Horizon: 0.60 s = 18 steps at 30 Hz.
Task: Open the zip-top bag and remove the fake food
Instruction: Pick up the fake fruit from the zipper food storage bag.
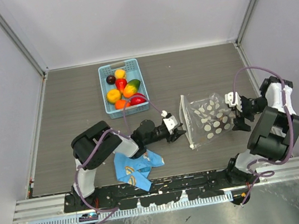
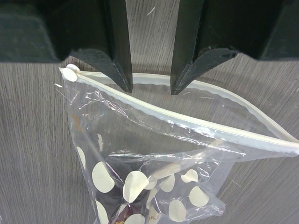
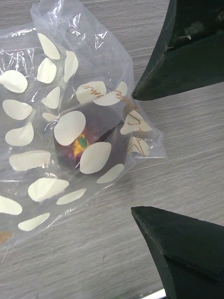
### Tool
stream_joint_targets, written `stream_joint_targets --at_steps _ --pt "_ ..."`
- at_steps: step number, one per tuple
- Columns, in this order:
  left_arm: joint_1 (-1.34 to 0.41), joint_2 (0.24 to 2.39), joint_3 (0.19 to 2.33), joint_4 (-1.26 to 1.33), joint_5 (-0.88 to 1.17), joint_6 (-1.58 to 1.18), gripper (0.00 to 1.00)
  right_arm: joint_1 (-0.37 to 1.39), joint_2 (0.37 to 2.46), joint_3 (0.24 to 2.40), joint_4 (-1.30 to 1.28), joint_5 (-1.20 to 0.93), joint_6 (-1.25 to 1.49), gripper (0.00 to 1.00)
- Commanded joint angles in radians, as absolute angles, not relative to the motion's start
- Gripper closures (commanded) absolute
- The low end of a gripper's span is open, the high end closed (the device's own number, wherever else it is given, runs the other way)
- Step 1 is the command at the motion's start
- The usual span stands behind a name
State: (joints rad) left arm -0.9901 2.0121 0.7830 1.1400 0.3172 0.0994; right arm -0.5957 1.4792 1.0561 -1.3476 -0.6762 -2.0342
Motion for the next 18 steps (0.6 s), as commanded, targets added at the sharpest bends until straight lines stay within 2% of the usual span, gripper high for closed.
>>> stream_joint_targets --at_steps 1,10,16,18 --pt "-0.997 2.024 0.817 1.181 0.311 0.122 0.60 -0.588 1.502 1.082 -1.318 -0.724 -2.376 0.00" --pt "-0.996 2.035 0.826 1.179 0.314 0.118 0.60 -0.498 1.514 1.033 -1.183 -0.683 -2.292 0.02" --pt "-0.996 2.049 0.849 1.149 0.334 0.120 0.61 -0.446 1.513 0.978 -1.106 -0.631 -2.273 0.12" --pt "-0.996 2.054 0.853 1.140 0.342 0.118 0.61 -0.444 1.518 0.976 -1.102 -0.634 -2.273 0.18"
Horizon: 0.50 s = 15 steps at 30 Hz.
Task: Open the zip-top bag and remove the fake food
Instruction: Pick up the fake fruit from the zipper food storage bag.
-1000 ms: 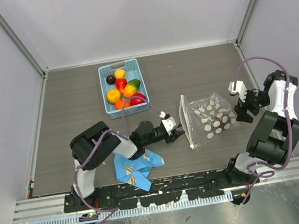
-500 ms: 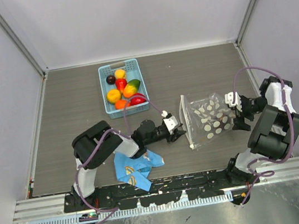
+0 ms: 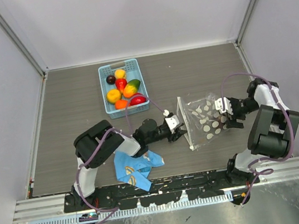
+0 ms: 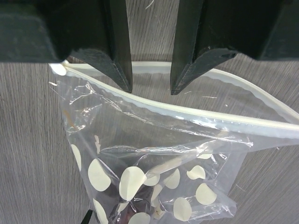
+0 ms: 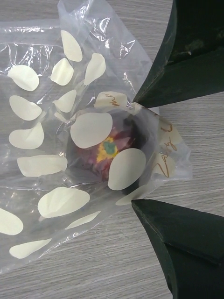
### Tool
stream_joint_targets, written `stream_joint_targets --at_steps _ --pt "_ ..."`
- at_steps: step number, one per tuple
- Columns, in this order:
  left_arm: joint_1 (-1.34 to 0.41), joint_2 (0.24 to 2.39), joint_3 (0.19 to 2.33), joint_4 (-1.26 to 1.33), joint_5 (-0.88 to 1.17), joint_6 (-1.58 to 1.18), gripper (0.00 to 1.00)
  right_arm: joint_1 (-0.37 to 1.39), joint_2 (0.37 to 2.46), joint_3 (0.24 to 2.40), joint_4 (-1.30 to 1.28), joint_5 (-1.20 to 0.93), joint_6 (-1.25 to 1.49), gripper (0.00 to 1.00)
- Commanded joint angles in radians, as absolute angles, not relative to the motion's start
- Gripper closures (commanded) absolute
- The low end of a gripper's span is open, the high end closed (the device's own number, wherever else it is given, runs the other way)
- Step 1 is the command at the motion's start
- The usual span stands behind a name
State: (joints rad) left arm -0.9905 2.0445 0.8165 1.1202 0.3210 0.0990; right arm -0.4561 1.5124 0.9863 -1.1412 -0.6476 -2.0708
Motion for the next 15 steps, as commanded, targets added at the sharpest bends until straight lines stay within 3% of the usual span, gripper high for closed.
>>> stream_joint_targets --at_steps 1,11,15 --pt "-0.996 2.056 0.855 1.136 0.345 0.118 0.61 -0.444 1.520 0.978 -1.103 -0.635 -2.275 0.22" --pt "-0.997 2.071 0.884 1.103 0.389 0.108 0.59 -0.419 1.527 0.948 -1.093 -0.619 -2.287 0.60" --pt "-0.996 2.076 0.895 1.095 0.406 0.096 0.49 -0.408 1.518 0.939 -1.098 -0.630 -2.285 0.82"
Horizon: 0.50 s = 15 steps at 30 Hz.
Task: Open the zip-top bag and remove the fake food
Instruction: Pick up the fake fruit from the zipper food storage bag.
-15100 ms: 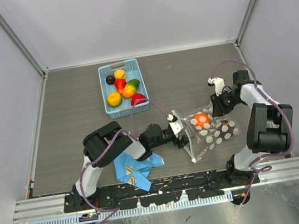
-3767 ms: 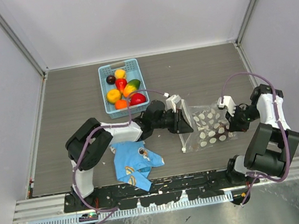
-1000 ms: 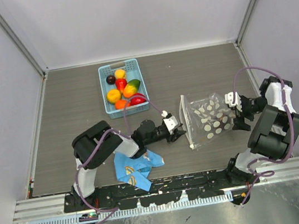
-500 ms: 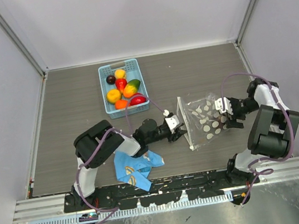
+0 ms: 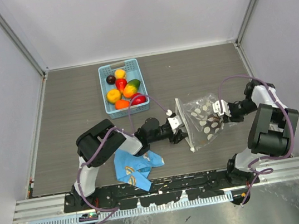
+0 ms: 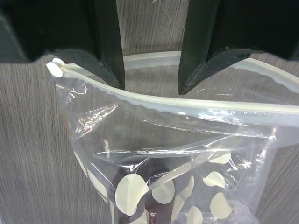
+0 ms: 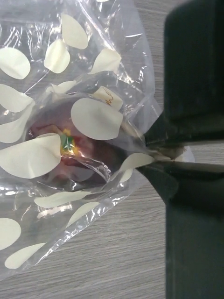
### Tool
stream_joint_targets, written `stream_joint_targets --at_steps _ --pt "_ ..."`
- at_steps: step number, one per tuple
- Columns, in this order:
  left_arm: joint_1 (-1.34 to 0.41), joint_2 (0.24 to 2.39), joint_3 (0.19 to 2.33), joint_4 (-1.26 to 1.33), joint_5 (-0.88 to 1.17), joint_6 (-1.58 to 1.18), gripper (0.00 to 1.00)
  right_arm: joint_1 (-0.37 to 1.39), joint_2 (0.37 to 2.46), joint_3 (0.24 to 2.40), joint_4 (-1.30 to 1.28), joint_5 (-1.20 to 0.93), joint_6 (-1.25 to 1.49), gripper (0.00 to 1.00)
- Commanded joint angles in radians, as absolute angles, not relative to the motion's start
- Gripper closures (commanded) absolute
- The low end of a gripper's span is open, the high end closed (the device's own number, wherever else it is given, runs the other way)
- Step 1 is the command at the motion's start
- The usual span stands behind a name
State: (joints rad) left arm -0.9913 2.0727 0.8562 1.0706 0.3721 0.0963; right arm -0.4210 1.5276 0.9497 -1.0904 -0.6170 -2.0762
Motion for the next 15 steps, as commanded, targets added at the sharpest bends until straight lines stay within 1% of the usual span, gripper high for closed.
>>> stream_joint_targets --at_steps 1,2,3,8,15 --pt "-0.996 2.077 0.899 1.097 0.410 0.092 0.47 -0.403 1.515 0.936 -1.102 -0.632 -2.283 0.93" --pt "-0.998 2.079 0.902 1.098 0.413 0.087 0.45 -0.397 1.513 0.933 -1.106 -0.637 -2.282 0.98" --pt "-0.998 2.080 0.907 1.099 0.416 0.084 0.43 -0.393 1.510 0.931 -1.113 -0.645 -2.280 0.99" --pt "-1.003 2.090 0.927 1.098 0.414 0.074 0.37 -0.362 1.496 0.914 -1.144 -0.676 -2.270 0.99" --pt "-1.020 2.115 0.954 1.106 0.407 0.058 0.25 -0.316 1.487 0.904 -1.149 -0.685 -2.177 0.99"
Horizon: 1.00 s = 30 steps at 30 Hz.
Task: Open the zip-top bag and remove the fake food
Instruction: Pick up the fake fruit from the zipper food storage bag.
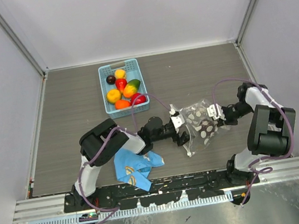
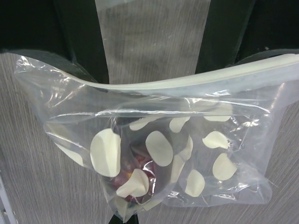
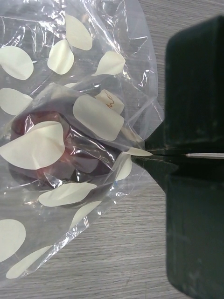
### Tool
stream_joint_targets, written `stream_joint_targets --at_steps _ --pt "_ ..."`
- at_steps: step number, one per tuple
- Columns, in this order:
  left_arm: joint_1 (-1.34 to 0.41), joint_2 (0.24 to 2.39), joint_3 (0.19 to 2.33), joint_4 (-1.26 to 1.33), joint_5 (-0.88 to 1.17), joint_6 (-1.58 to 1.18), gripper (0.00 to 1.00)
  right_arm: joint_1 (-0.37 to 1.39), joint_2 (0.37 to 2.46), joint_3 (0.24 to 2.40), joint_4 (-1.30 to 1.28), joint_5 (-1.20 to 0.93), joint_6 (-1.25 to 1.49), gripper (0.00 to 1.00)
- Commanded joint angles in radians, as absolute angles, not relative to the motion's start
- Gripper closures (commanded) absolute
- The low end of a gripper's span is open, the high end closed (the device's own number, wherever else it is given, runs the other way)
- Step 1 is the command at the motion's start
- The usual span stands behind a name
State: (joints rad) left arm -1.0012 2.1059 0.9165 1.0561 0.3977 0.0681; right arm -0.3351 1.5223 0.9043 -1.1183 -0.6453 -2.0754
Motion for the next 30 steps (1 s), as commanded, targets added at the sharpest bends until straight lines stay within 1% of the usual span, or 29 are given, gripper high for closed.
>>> stream_joint_targets --at_steps 1,4,8,13,15,17,20,22,30 --pt "-1.022 2.119 0.954 1.114 0.401 0.054 0.23 -0.313 1.486 0.900 -1.149 -0.685 -2.165 0.99" --pt "-1.029 2.133 0.961 1.136 0.384 0.038 0.17 -0.304 1.478 0.885 -1.137 -0.681 -2.131 0.99" --pt "-1.031 2.149 0.977 1.162 0.379 -0.002 0.13 -0.296 1.462 0.862 -1.099 -0.673 -2.062 0.99" --pt "-1.034 2.168 1.005 1.156 0.390 -0.060 0.14 -0.287 1.447 0.848 -1.074 -0.672 -1.989 0.99" --pt "-1.037 2.175 1.012 1.147 0.394 -0.077 0.19 -0.287 1.440 0.844 -1.062 -0.672 -1.965 0.99" --pt "-1.038 2.182 1.019 1.146 0.405 -0.095 0.26 -0.285 1.433 0.836 -1.057 -0.673 -1.947 0.99" --pt "-1.041 2.194 1.035 1.144 0.412 -0.124 0.29 -0.281 1.422 0.819 -1.049 -0.680 -1.937 0.99" --pt "-1.045 2.198 1.047 1.138 0.410 -0.130 0.28 -0.273 1.411 0.806 -1.042 -0.681 -1.930 0.99" --pt "-1.057 2.203 1.086 1.088 0.381 -0.153 0.20 -0.216 1.344 0.751 -1.002 -0.675 -1.858 0.99"
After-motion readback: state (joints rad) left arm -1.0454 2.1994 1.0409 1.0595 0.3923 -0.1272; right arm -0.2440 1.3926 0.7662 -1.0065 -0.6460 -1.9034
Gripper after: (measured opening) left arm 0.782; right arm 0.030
